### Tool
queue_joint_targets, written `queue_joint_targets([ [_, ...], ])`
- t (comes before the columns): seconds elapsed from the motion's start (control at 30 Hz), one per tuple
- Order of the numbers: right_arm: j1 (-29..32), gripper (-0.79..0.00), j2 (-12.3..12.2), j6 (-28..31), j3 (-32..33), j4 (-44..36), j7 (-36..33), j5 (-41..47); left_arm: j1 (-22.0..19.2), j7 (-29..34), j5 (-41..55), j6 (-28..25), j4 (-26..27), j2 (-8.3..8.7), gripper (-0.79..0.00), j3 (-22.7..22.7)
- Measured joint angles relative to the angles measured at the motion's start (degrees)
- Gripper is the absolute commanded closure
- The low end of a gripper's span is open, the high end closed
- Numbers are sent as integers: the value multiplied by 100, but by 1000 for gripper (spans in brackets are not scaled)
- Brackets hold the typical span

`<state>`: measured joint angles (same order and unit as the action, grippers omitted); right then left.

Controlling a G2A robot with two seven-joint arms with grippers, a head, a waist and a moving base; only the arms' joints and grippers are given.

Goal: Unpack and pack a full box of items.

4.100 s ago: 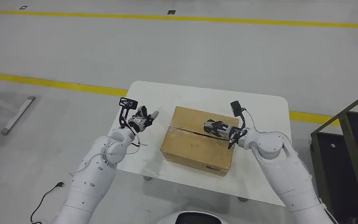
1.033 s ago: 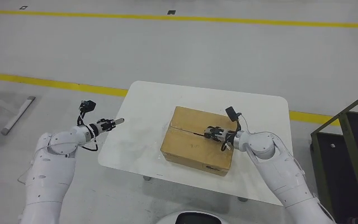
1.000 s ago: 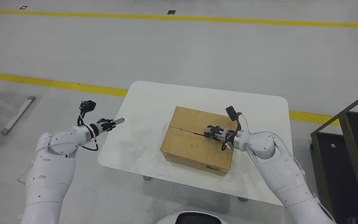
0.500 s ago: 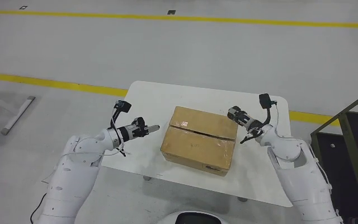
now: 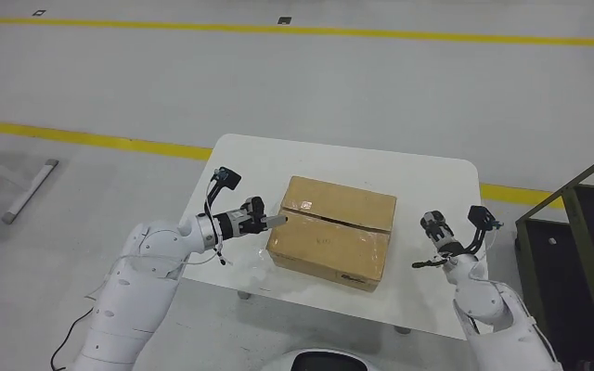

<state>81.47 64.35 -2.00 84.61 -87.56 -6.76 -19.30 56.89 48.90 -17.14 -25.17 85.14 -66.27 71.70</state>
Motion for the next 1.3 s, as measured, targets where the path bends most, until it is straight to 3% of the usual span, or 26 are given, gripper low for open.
queue_joint_targets([
  [0.53, -927, 0, 194, 315, -1022, 764, -463, -396, 21, -40, 10, -30, 81, -5, -785, -63],
  [0.67, -958, 0, 209, 330, -948, 731, -381, -283, -217, 185, -32, -158, 166, -31, -785, -340],
  [0.9, -605, 0, 168, 268, -489, 91, -258, -99, -1072, 545, -310, -489, -22, -163, -785, -1138],
  [1.1, -298, 0, 134, 151, -268, -554, -93, -510, -1080, 522, -319, -482, -38, -166, -785, -1150],
  [1.3, -296, 0, 135, 149, -270, -556, -100, -499, -1080, 522, -319, -482, -38, -166, -785, -1150],
])
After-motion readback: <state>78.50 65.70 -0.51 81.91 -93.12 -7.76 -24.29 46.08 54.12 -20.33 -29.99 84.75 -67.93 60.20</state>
